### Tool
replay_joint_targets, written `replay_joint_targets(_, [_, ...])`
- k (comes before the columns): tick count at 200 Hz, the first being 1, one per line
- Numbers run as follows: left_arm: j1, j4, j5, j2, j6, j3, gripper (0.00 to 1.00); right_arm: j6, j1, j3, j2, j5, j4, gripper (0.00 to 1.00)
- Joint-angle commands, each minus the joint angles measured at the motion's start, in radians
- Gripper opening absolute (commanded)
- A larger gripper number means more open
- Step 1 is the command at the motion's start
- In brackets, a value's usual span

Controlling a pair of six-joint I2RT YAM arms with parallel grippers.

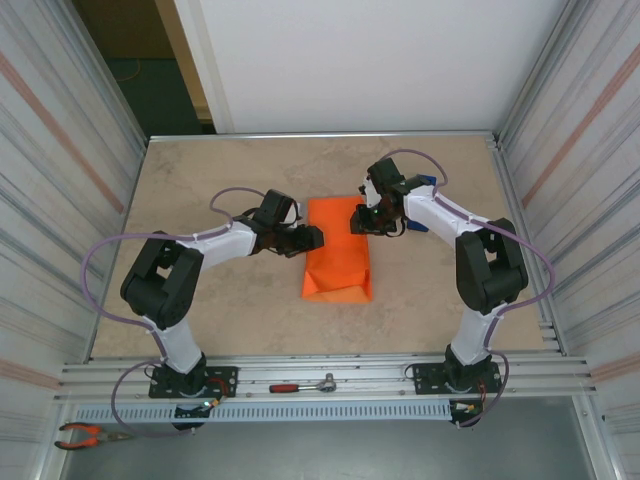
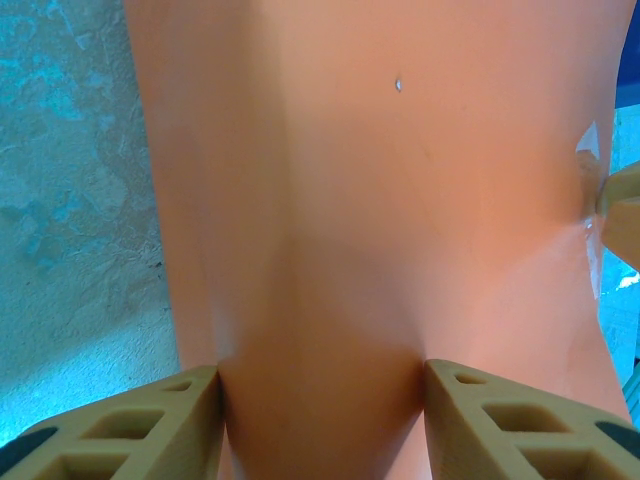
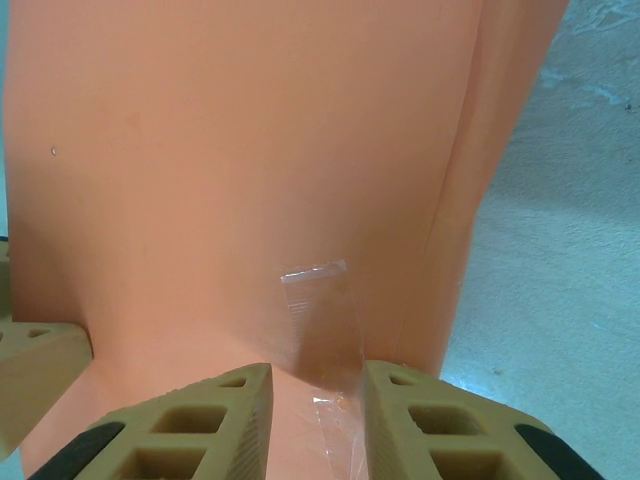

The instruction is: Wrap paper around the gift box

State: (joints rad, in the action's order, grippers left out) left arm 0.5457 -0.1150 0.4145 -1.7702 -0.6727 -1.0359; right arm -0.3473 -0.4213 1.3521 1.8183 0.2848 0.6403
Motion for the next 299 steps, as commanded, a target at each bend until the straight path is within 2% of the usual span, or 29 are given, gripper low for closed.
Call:
replay_joint_targets(1, [0.012,-0.127,-0.1,-0.057,0.018,0.053,0.51,0.008,0.011,0.005,-0.035,-0.071,0.036,0.33])
replay_joint_targets(49, [0.013,-0.128,-0.1,-0.056,0.018,0.053,0.51,0.004,0.066,-0.02,-0.086,-0.055,0.035,0.53])
replay_joint_targets(70, [0.012,-0.128,-0.102,-0.057,0.019,0.053,0.51,-0.012,0.084,-0.034,-0.11,-0.022,0.021,0.53])
replay_joint_targets(80, [0.012,-0.129,-0.104,-0.056,0.018,0.054,0.51,-0.025,0.086,-0.039,-0.12,0.004,0.007,0.49])
replay_joint_targets(108, [0.012,-0.129,-0.103,-0.059,0.017,0.052,0.51,-0.085,0.078,-0.058,-0.122,0.121,-0.072,0.15])
replay_joint_targets(122, [0.012,-0.129,-0.103,-0.059,0.018,0.05,0.51,-0.12,0.074,-0.079,-0.117,0.163,-0.123,0.08])
replay_joint_targets(168, [0.012,-0.137,-0.104,-0.06,0.021,0.045,0.51,-0.185,0.078,-0.178,-0.096,0.227,-0.246,0.05])
replay_joint_targets(190, [0.012,-0.137,-0.104,-0.06,0.019,0.045,0.51,-0.205,0.08,-0.246,-0.107,0.233,-0.301,0.0])
replay_joint_targets(221, [0.014,-0.137,-0.103,-0.06,0.019,0.043,0.5,-0.232,0.108,-0.326,-0.139,0.256,-0.359,0.0])
replay_joint_targets(266, [0.013,-0.139,-0.105,-0.061,0.018,0.04,0.5,-0.238,0.151,-0.347,-0.248,0.247,-0.345,0.0])
replay_joint_targets(299, [0.014,-0.138,-0.106,-0.06,0.018,0.043,0.5,-0.246,0.148,-0.368,-0.246,0.255,-0.36,0.0])
